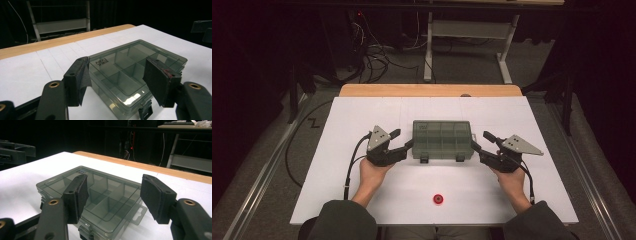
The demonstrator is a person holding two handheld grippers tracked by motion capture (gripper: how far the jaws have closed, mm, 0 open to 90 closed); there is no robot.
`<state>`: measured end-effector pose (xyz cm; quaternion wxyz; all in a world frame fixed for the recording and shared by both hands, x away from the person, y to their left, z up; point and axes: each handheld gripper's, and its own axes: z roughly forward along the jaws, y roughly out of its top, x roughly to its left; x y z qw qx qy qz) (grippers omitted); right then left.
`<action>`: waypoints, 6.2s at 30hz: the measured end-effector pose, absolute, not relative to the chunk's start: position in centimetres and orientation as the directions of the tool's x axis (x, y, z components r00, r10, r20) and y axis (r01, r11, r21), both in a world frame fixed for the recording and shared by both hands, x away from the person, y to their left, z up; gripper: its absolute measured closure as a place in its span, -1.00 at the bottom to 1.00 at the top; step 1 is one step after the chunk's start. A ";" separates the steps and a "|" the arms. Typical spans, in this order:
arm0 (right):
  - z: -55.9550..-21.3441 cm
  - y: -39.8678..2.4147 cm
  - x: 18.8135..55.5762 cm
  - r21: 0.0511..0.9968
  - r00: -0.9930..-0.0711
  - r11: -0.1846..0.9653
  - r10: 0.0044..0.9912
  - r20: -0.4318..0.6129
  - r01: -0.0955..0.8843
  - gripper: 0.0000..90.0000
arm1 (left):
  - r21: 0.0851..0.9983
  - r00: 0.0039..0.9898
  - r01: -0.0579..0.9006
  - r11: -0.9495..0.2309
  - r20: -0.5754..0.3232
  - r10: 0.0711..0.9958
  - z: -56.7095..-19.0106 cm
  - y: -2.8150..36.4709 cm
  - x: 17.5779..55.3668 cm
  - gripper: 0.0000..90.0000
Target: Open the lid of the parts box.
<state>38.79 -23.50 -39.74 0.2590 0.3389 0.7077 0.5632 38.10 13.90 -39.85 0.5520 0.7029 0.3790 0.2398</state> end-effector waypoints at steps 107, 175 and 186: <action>-39.4 -22.4 42.2 0.566 -0.744 0.612 0.668 0.002 0.551 1.00 | 0.556 0.692 0.612 -0.562 -0.032 0.722 -39.4 11.3 41.2 0.86; -37.4 -22.7 44.0 0.680 -0.667 0.451 0.742 0.075 0.578 0.56 | 0.745 0.621 0.531 -0.404 -0.018 0.784 -35.2 10.6 42.0 0.17; -37.7 -22.2 46.0 0.634 -0.620 0.430 0.778 0.101 0.642 0.58 | 0.752 0.610 0.540 -0.379 -0.039 0.792 -34.7 10.7 42.6 0.23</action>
